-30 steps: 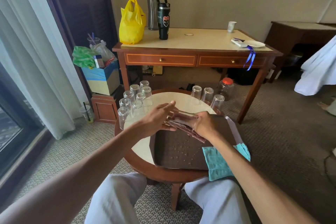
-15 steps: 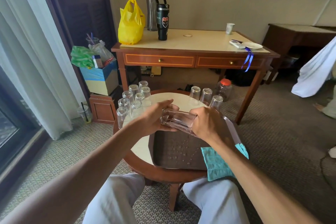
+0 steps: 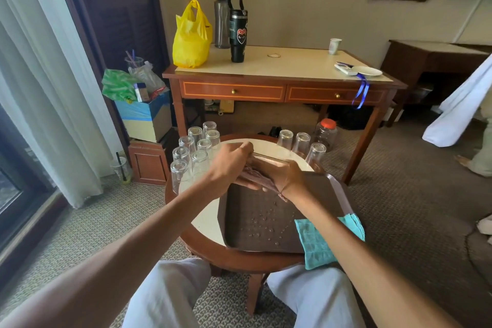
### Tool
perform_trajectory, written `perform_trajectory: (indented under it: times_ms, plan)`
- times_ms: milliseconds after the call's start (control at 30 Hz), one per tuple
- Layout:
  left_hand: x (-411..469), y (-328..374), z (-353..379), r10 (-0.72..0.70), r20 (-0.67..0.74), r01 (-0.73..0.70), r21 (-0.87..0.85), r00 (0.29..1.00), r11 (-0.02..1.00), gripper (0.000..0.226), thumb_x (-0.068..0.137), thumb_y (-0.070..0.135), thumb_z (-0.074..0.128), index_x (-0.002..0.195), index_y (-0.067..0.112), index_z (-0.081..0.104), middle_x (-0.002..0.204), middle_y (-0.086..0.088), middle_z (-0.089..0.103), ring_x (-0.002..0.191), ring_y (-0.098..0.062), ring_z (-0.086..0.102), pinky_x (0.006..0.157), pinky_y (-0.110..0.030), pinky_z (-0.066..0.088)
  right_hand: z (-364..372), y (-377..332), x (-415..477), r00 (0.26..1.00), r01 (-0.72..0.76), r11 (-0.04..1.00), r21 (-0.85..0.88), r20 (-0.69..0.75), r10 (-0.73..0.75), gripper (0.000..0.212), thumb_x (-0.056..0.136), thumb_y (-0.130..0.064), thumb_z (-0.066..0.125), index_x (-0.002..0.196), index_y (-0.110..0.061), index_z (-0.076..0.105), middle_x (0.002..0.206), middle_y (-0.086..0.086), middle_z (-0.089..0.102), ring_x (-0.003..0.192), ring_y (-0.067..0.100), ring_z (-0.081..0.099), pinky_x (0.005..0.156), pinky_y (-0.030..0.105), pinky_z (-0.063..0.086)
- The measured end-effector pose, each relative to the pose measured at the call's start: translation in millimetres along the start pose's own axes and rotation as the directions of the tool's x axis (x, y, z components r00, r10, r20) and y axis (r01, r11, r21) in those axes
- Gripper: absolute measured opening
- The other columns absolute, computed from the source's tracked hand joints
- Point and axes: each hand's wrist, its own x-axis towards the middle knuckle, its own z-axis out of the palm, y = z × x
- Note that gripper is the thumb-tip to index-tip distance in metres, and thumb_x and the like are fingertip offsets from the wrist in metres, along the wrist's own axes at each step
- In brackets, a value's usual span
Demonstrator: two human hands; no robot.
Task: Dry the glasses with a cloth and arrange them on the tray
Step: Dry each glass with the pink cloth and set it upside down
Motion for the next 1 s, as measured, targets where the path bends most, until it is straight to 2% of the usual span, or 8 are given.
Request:
perform_trajectory:
  times_ms: [167, 300, 400, 500, 700, 800, 933, 1000]
  plan:
    - [1, -17, -5, 0.496, -0.056, -0.461, 0.292, 0.866, 0.838, 0.032, 0.096, 0.029, 0.048, 0.081, 0.012, 0.071, 0.082, -0.004, 0.073, 0.076, -0.017, 0.07, 0.064, -0.03, 0.058, -16, -1, -12, 0.758, -0.529, 0.822, 0.21, 0.553, 0.346, 0.051, 0.105, -0.045, 0.034, 0.084, -0.008, 0.063, 0.053, -0.004, 0.056, 0.036, 0.003, 0.039, 0.038, 0.014, 0.027]
    - [8, -21, -13, 0.219, 0.06, -0.217, -0.035, 0.974, 0.975, 0.026, 0.089, 0.033, 0.053, 0.087, 0.012, 0.069, 0.09, -0.009, 0.072, 0.091, -0.026, 0.071, 0.08, -0.04, 0.058, -13, -12, -7, 1.0, -0.016, 0.968, -0.251, 0.018, 0.022, 0.031, 0.096, -0.015, 0.054, 0.073, 0.0, 0.066, 0.054, 0.007, 0.064, 0.045, 0.02, 0.061, 0.039, 0.027, 0.045]
    - [5, -17, -17, -0.22, 0.29, 0.315, -0.339, 0.931, 0.887, 0.03, 0.1, 0.037, 0.057, 0.117, 0.013, 0.058, 0.104, -0.014, 0.07, 0.099, -0.031, 0.072, 0.075, -0.04, 0.063, -21, -25, -11, 0.869, 0.234, 0.643, -0.729, -0.14, -0.475, 0.028, 0.066, -0.012, 0.037, 0.054, -0.009, 0.062, 0.046, 0.004, 0.052, 0.039, 0.025, 0.048, 0.041, 0.018, 0.027]
    - [4, -16, -13, -0.296, 0.27, 0.38, -0.351, 0.916, 0.856, 0.023, 0.106, 0.032, 0.054, 0.121, 0.014, 0.052, 0.113, -0.018, 0.067, 0.1, -0.032, 0.074, 0.065, -0.038, 0.064, -25, -32, -16, 0.788, 0.346, 0.536, -0.77, -0.071, -0.611, 0.024, 0.062, -0.009, 0.04, 0.051, -0.012, 0.062, 0.04, -0.003, 0.039, 0.036, 0.019, 0.034, 0.044, 0.014, 0.018]
    - [2, 0, 0, 0.076, 0.023, -0.075, -0.037, 0.997, 0.996, 0.024, 0.108, 0.021, 0.045, 0.098, 0.007, 0.062, 0.091, -0.013, 0.068, 0.081, -0.03, 0.076, 0.068, -0.044, 0.065, -5, 14, 15, 0.988, 0.109, 0.964, -0.242, -0.082, -0.132, 0.056, 0.072, -0.072, 0.067, 0.093, -0.02, 0.072, 0.073, -0.009, 0.07, 0.056, 0.005, 0.064, 0.047, 0.023, 0.051]
    - [5, -6, -6, 0.383, -0.014, -0.362, 0.294, 0.924, 0.885, 0.029, 0.107, 0.026, 0.048, 0.094, 0.009, 0.067, 0.086, 0.001, 0.071, 0.078, -0.015, 0.073, 0.065, -0.03, 0.062, -3, -2, 2, 0.872, -0.432, 0.876, 0.213, 0.345, 0.347, 0.056, 0.099, -0.057, 0.045, 0.099, -0.006, 0.069, 0.075, 0.002, 0.071, 0.04, 0.004, 0.05, 0.031, 0.015, 0.032]
    - [9, -19, -7, 0.374, -0.034, -0.365, 0.154, 0.927, 0.918, 0.028, 0.107, 0.019, 0.048, 0.091, 0.007, 0.068, 0.088, -0.005, 0.073, 0.084, -0.021, 0.073, 0.072, -0.037, 0.062, -7, -19, -1, 0.88, -0.445, 0.894, 0.062, 0.217, 0.423, 0.043, 0.103, -0.04, 0.05, 0.087, -0.003, 0.064, 0.062, 0.006, 0.063, 0.035, 0.011, 0.051, 0.034, 0.019, 0.037]
    - [12, -17, -8, 0.148, 0.029, -0.144, -0.122, 0.989, 0.982, 0.026, 0.106, 0.021, 0.048, 0.09, 0.008, 0.065, 0.088, -0.01, 0.07, 0.086, -0.028, 0.07, 0.072, -0.037, 0.06, -10, -22, 0, 0.992, -0.128, 0.949, -0.287, -0.057, 0.117, 0.025, 0.092, -0.027, 0.069, 0.087, -0.003, 0.07, 0.07, 0.01, 0.07, 0.052, 0.025, 0.066, 0.047, 0.029, 0.051]
